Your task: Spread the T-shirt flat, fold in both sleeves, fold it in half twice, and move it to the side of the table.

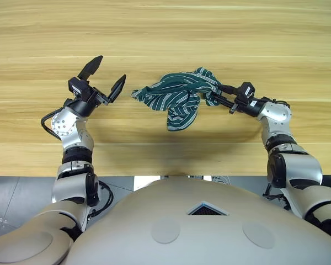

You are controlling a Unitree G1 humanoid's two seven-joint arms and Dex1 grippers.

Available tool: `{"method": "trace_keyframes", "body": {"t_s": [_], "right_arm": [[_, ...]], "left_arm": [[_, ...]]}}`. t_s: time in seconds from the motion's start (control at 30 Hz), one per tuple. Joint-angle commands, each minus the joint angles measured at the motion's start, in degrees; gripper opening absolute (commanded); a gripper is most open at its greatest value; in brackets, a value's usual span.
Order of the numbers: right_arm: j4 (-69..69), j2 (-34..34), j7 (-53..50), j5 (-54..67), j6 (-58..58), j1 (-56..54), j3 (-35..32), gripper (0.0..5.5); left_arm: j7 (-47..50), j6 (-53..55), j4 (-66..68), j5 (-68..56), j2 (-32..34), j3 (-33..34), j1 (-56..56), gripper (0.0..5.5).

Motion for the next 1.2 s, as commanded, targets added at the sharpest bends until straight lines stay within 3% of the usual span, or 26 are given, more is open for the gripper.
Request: {"method": "trace_keyframes", "body": {"t_s": [0.03,0.17,0.3,0.43,0.73,0.93,1.2], "right_arm": [[-0.13,-0.63,0.03,-0.41,0.6,-1.36,0.7,0.86],[-0.73,-0.57,0.59,0.11,-0.16,-1.51,0.62,0.02],[-1.47,-0.37,0.71,1.34,-0.86,-1.94,-0.3,0.02],[-2.29,-0.15,1.58,2.48,-1.04,-2.11,-0.58,0.02],[-3.09,0.0,3.4,4.23,-0.95,-2.4,-0.67,0.02],[-3.55,0.32,3.76,4.42,-1.09,-2.22,-0.39,0.02],[-3.99,0.19,3.62,4.19,-1.01,-1.84,-0.13,0.0]], "left_arm": [[-0.62,-0.03,-0.82,0.09,0.15,-0.31,0.58,4.07],[-3.77,0.44,-0.61,-0.74,0.7,-0.78,1.75,4.07],[-8.32,-0.03,1.47,1.83,2.61,-3.18,3.48,4.07],[-6.31,-4.57,4.44,10.15,5.11,-6.95,5.04,4.07],[18.73,-13.32,9.65,34.19,7.52,-13.42,0.92,4.07],[31.31,-15.44,12.27,40.18,5.1,-16.97,-2.71,4.07],[28.68,-18.44,12.39,34.3,4.88,-19.7,-1.91,2.83]]}}
